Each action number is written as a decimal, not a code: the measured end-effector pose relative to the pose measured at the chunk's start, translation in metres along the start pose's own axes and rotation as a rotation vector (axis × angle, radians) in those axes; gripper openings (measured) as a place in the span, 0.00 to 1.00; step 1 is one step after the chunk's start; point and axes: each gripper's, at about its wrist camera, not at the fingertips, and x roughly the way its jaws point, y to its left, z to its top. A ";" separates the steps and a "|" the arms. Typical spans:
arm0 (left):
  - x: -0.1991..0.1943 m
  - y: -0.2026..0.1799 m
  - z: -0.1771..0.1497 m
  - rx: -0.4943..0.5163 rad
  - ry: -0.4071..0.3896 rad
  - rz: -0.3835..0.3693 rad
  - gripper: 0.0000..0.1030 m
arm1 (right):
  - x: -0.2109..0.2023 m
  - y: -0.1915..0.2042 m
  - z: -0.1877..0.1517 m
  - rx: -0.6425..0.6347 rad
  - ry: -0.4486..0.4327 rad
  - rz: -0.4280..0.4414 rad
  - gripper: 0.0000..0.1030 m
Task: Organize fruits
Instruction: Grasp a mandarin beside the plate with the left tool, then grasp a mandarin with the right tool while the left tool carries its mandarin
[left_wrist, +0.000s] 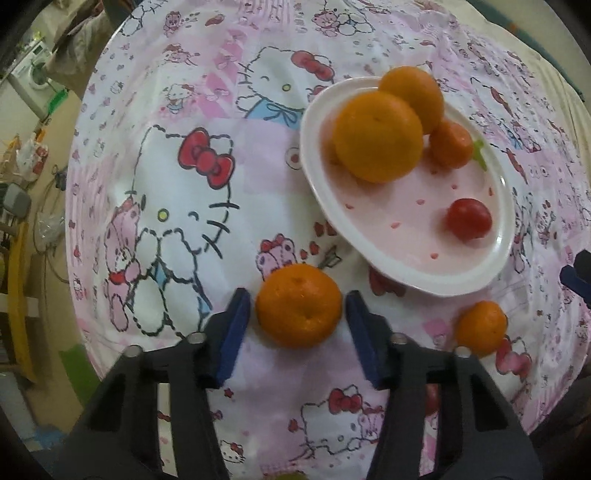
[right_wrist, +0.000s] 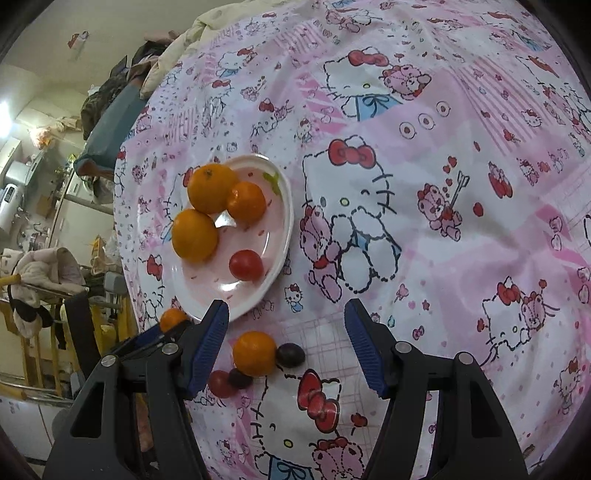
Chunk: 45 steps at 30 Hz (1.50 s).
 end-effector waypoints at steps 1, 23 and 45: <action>0.000 -0.001 0.001 0.001 0.000 -0.007 0.40 | 0.001 0.002 -0.001 -0.012 0.001 -0.008 0.66; -0.065 0.024 0.001 -0.100 -0.102 -0.129 0.37 | 0.050 0.069 -0.039 -0.412 0.128 -0.129 0.64; -0.068 0.019 0.007 -0.092 -0.125 -0.123 0.37 | 0.061 0.085 -0.048 -0.512 0.147 -0.130 0.43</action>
